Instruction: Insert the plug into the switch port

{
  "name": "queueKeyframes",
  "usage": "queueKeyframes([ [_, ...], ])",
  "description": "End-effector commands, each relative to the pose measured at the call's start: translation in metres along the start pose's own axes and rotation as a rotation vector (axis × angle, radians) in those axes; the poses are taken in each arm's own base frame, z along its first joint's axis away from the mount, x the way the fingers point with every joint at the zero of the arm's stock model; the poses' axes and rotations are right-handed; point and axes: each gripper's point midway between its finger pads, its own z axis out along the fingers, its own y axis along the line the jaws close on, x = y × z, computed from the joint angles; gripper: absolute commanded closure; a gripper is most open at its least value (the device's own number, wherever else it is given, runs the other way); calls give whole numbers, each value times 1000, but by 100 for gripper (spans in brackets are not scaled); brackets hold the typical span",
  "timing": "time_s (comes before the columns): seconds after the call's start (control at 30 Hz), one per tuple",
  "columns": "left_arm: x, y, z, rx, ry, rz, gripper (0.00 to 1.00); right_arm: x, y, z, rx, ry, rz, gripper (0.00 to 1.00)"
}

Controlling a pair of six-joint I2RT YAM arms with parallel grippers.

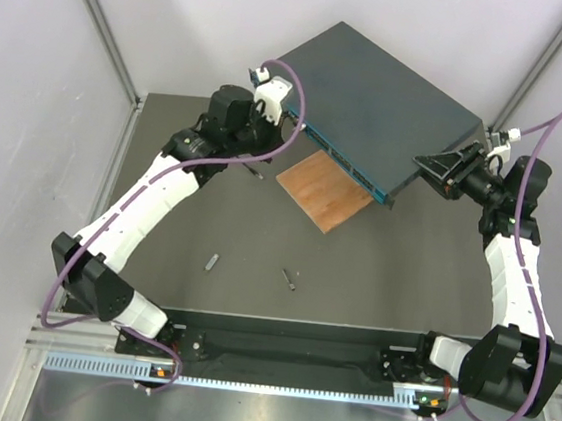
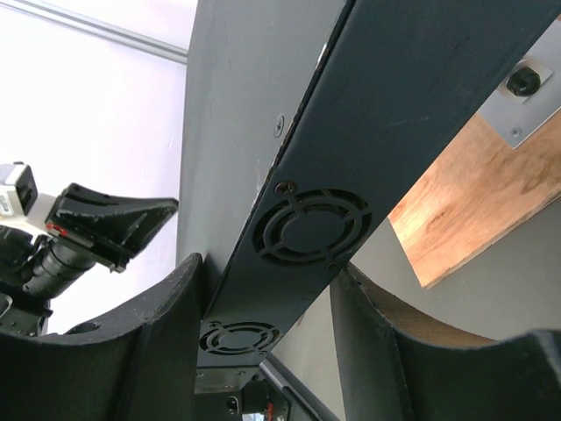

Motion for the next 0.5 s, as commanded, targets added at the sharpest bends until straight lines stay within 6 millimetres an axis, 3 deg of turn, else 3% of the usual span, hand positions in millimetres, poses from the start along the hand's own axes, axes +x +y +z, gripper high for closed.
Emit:
queueKeyframes([
  [0.0, -40, -7, 8, 41, -150, -11, 100, -5, 23, 14, -79, -7, -259, 100],
  [0.2, -45, -6, 29, 48, -159, 3, 100, -4, 21, 14, -78, -2, -253, 100],
  [0.47, -52, -3, 39, 39, -178, 20, 100, -5, 22, 15, -79, -2, -254, 100],
])
